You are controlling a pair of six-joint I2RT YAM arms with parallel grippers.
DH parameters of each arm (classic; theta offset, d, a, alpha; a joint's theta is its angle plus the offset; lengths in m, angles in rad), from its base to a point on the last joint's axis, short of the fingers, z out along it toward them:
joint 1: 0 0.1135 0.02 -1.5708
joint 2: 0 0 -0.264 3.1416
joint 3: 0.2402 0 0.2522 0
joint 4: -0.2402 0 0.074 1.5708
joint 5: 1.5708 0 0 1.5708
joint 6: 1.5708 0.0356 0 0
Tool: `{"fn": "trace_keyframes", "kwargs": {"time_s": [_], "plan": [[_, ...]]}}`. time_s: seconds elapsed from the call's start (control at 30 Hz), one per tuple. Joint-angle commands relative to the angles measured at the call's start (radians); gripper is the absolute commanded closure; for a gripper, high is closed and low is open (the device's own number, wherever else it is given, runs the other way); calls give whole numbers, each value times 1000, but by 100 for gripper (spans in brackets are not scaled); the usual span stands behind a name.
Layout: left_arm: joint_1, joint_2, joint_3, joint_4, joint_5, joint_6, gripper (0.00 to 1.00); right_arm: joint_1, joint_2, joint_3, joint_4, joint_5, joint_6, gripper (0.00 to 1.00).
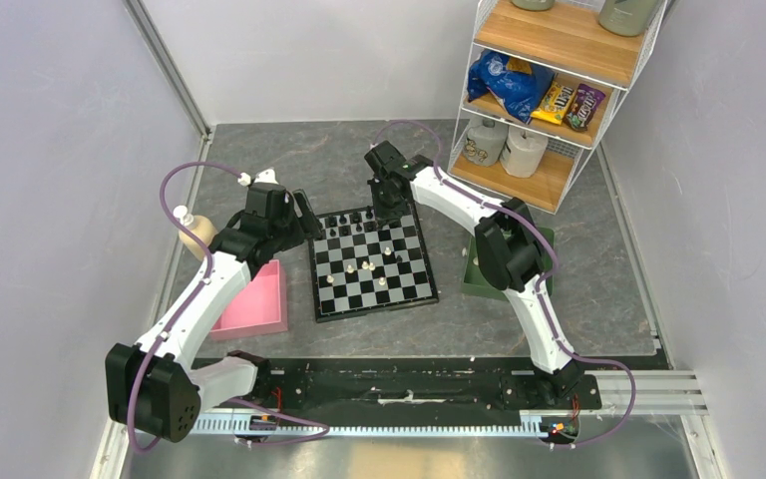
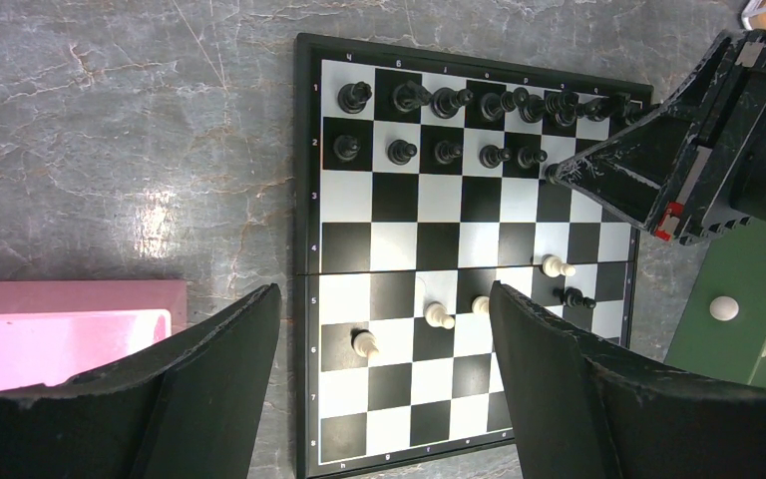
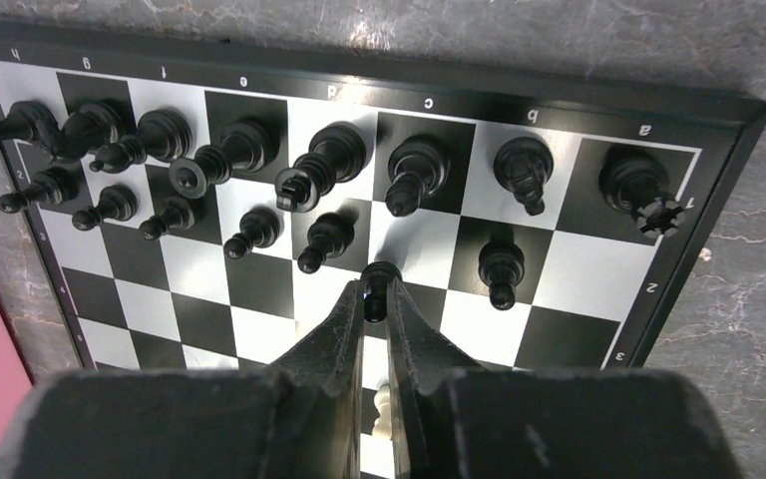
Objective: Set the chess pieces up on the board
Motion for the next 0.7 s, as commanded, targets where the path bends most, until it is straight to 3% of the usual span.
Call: {"fn": "trace_keyframes", "kwargs": {"time_s": [0.0,0.37,0.67], "plan": [[4,-17,-3,18,-8,39,17,1,4,56,4,59,-19,85],[5,-19,-4,18,-11,38,17,-8,24,50,5,68,-11,84],[5,-16,-6,19,-9,36,17,-10,23,50,8,45,-16,76]]}}
